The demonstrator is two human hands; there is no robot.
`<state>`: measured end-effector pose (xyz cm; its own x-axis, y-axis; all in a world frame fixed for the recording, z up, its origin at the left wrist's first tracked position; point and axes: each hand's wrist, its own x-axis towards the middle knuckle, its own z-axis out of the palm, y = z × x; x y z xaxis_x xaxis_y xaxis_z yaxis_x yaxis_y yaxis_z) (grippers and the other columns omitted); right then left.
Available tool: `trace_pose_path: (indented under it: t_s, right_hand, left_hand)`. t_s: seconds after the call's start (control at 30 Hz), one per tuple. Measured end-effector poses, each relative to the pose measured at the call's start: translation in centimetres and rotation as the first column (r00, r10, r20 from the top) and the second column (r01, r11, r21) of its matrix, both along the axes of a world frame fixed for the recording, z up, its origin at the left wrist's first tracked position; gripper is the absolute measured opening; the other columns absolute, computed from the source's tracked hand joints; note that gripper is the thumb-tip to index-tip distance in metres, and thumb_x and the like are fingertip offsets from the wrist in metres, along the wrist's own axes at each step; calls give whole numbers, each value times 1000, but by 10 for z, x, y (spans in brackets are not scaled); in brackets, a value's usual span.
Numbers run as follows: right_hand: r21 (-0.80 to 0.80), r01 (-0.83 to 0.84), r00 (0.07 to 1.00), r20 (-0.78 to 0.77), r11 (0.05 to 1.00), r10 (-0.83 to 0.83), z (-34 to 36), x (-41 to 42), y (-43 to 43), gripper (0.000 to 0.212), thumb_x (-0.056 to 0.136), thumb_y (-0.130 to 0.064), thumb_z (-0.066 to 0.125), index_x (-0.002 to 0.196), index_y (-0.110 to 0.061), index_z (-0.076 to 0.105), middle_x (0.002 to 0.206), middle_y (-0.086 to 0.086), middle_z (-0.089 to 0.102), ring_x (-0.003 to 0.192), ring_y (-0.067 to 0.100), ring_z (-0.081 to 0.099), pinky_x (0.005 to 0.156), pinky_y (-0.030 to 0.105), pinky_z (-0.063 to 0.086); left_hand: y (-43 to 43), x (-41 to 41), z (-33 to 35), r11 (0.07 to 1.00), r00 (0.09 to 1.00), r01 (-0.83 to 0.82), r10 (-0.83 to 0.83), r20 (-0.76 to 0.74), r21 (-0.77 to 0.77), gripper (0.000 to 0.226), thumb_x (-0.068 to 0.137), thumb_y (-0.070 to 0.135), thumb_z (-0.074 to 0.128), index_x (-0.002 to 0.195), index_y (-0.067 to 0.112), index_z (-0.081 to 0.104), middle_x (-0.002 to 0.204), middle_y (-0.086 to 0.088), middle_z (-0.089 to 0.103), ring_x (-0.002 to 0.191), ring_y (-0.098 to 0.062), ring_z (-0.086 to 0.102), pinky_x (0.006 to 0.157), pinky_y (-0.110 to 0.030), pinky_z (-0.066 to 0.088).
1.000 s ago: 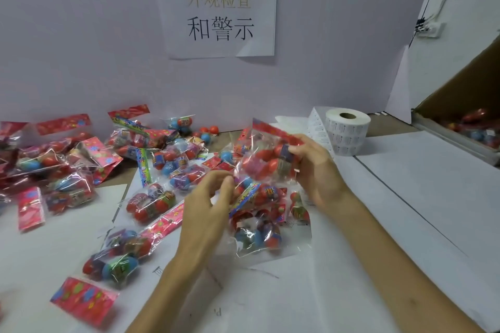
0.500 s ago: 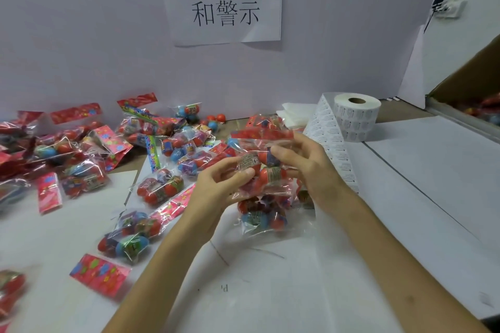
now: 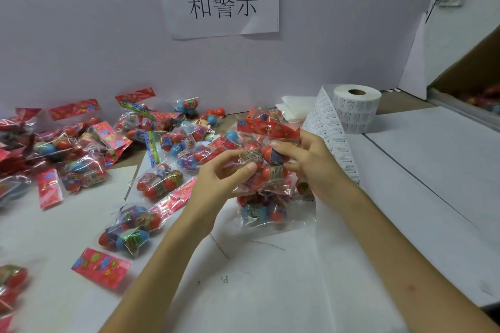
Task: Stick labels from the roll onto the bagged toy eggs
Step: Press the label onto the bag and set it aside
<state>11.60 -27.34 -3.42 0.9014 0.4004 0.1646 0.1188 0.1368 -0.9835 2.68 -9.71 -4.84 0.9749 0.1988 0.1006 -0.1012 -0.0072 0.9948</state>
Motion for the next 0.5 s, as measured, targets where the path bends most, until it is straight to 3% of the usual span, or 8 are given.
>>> trace_pose_path:
  t_s: [0.07,0.2,0.27,0.37,0.5]
  right_hand:
    - [-4,5,1000,8,1000,-5,0,0,0,20,93,-14,72,113,-11,71,111,14,75,105,29,73,90,48,60]
    - [-31,27,997,78,999,-24,0,-1,-2,18,92,-11,72,110,-14,71,107,11,76,100,27,74,83,38,61]
    - [-25,27,995,99,999,-25,1,-1,-2,20,90,-6,74,108,-14,70,107,13,75,100,29,74,85,42,62]
    - [-50,62,986,158,997,-53,3,-3,1,26,85,2,76,98,-20,72,106,0,74,104,25,72,88,49,61]
    - [-81,100,962,263,992,-76,3,-5,2,29,83,2,78,94,-23,71,99,-6,72,98,16,72,88,45,61]
  left_hand:
    - [-2,0,-1,999,1000,18,-18,-1,-43,44,74,37,77,115,22,70,102,6,79,98,-19,77,72,-33,64]
    - [-4,0,-1,997,999,49,-50,-14,-61,44,79,35,74,120,20,67,106,6,78,99,-21,76,72,-36,64]
    - [-4,-1,-1,997,998,52,-53,-20,-55,42,80,36,73,118,21,67,104,7,78,98,-20,77,72,-34,64]
    - [-5,0,-2,994,996,77,-80,-36,-74,42,82,34,73,120,17,67,107,-2,79,99,-24,77,75,-35,64]
    - [-4,1,-2,991,992,99,-106,-72,-91,52,78,33,87,123,16,67,111,-5,78,104,-27,75,82,-39,63]
